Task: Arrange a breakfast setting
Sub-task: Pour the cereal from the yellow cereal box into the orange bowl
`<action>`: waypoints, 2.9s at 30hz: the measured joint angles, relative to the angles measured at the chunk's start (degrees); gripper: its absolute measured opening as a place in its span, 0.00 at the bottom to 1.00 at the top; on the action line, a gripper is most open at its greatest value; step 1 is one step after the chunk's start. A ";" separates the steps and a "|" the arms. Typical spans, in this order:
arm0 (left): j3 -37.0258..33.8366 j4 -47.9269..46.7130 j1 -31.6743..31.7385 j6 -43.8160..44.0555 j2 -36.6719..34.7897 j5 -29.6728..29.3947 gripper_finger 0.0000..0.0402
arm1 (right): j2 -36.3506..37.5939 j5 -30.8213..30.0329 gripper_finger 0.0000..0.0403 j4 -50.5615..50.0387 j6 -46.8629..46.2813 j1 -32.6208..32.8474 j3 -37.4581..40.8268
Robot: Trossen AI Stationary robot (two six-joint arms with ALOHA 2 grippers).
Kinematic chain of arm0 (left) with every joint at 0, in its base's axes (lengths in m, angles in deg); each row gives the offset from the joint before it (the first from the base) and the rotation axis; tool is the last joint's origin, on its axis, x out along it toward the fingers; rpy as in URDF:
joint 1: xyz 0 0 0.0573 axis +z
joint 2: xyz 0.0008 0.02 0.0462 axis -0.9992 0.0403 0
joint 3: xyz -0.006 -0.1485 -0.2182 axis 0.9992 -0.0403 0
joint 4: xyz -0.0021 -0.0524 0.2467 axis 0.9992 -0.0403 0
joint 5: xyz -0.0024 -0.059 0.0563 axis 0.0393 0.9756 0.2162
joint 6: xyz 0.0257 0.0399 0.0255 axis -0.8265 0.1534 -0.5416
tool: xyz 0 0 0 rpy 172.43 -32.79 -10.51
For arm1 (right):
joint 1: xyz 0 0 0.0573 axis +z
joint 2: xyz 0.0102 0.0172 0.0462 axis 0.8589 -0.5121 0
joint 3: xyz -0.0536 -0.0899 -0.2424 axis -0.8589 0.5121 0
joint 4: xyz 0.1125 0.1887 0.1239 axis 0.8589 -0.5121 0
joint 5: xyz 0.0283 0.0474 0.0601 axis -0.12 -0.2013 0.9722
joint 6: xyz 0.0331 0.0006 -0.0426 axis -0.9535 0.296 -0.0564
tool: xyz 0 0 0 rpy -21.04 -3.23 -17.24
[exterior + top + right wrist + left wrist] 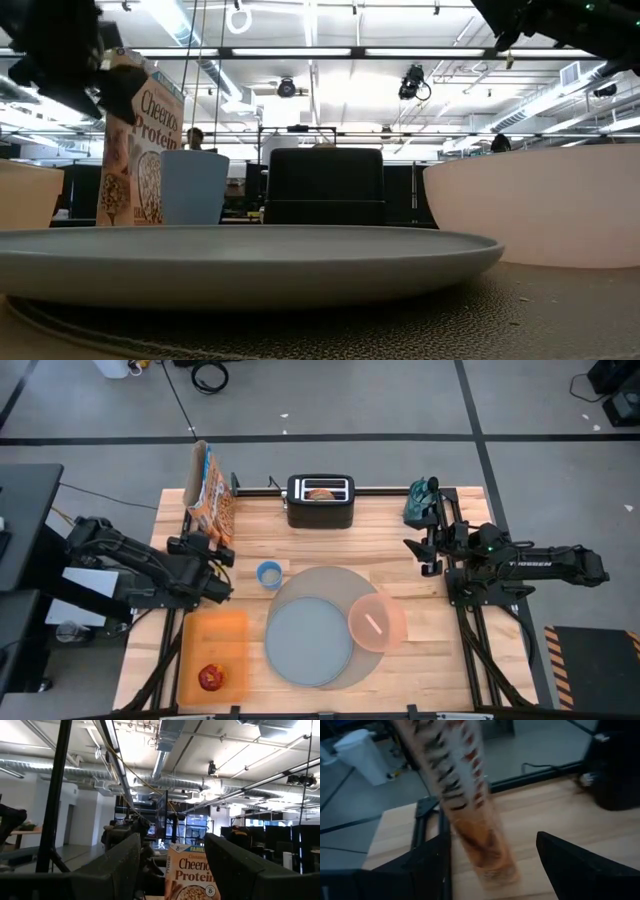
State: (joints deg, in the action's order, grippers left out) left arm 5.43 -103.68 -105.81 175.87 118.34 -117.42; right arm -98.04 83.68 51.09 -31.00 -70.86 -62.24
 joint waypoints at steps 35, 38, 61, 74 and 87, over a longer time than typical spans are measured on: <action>-21.86 27.06 7.25 -3.39 -0.02 -17.92 0.75 | -0.83 -0.48 0.57 -0.20 -1.27 0.00 0.00; -22.36 29.56 7.25 -6.47 -0.02 -17.50 0.75 | -1.43 -0.50 0.57 -0.22 -1.25 0.00 0.00; -20.97 30.57 7.46 -9.57 -0.02 -22.99 0.39 | -1.75 -0.48 0.57 1.10 -0.47 0.00 0.00; -17.58 26.00 5.63 -10.04 0.00 -23.07 0.11 | -1.75 -2.01 0.57 1.09 0.02 0.00 0.00; -8.71 21.88 3.49 -16.16 -0.04 -24.31 0.02 | -1.75 -2.21 0.57 1.05 -0.57 0.00 0.00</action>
State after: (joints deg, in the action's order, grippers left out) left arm -3.28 -81.79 -102.32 159.71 118.30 -141.73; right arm -99.79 81.48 52.14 -31.57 -70.86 -62.24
